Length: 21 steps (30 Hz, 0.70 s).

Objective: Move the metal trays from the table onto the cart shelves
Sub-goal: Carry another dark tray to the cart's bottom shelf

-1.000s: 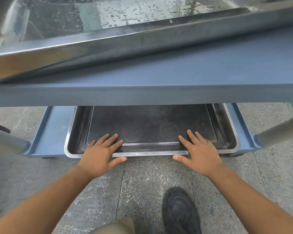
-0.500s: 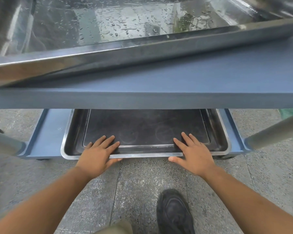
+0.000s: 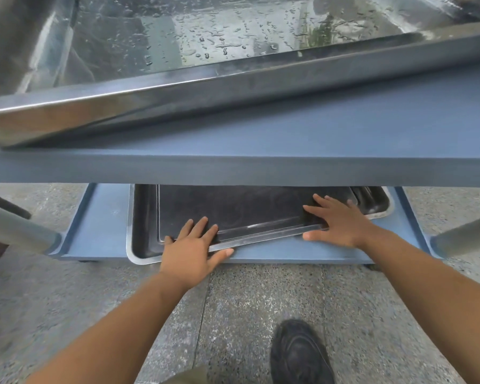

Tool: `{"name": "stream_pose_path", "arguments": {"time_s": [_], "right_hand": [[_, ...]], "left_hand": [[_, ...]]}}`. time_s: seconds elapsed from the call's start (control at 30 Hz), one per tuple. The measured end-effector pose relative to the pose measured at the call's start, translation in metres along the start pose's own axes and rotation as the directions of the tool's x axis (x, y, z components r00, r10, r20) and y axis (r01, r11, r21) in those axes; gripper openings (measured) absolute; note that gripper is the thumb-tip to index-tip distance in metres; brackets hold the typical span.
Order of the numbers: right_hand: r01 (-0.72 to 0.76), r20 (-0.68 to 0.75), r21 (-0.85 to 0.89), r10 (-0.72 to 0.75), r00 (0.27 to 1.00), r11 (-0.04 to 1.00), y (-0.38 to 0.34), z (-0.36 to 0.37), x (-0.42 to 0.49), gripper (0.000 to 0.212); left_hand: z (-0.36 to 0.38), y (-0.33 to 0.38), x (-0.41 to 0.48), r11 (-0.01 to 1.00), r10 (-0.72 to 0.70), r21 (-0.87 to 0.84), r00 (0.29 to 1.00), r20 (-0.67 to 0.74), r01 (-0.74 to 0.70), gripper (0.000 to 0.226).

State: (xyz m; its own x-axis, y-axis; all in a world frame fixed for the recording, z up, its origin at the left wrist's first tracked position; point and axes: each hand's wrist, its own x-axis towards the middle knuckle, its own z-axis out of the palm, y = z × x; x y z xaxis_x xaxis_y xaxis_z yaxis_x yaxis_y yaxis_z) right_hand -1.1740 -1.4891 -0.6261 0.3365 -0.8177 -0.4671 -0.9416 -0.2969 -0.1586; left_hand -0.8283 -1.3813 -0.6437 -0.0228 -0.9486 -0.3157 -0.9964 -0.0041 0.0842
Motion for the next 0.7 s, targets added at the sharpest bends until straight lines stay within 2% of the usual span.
{"name": "stream_pose_path", "arguments": {"time_s": [0.13,0.27,0.5,0.6,0.7], "right_hand": [[-0.072,-0.133,0.194,0.099,0.986,0.978,-0.001,-0.01,0.01,0.101],[-0.056,-0.21,0.247,0.109,0.971,0.967,-0.002,-0.017,0.014,0.087],[-0.032,-0.243,0.231,0.089,0.966,0.972,0.002,-0.009,0.017,0.075],[-0.089,-0.179,0.191,0.124,0.976,0.978,-0.007,-0.015,0.01,0.066],[-0.159,-0.158,0.064,0.167,0.973,0.985,-0.024,-0.02,-0.006,0.07]], "left_hand": [[0.0,0.009,0.007,0.998,-0.044,-0.052,0.999,-0.004,0.044,0.102],[0.002,0.013,0.009,0.995,-0.076,-0.061,0.997,-0.02,0.075,0.101],[0.002,0.014,0.01,0.995,-0.083,-0.049,0.996,-0.012,0.082,0.097],[-0.007,0.013,0.011,0.995,-0.062,-0.076,0.995,0.084,0.069,0.1],[-0.025,0.014,0.004,0.995,-0.055,-0.066,0.981,0.187,0.069,0.094]]}}
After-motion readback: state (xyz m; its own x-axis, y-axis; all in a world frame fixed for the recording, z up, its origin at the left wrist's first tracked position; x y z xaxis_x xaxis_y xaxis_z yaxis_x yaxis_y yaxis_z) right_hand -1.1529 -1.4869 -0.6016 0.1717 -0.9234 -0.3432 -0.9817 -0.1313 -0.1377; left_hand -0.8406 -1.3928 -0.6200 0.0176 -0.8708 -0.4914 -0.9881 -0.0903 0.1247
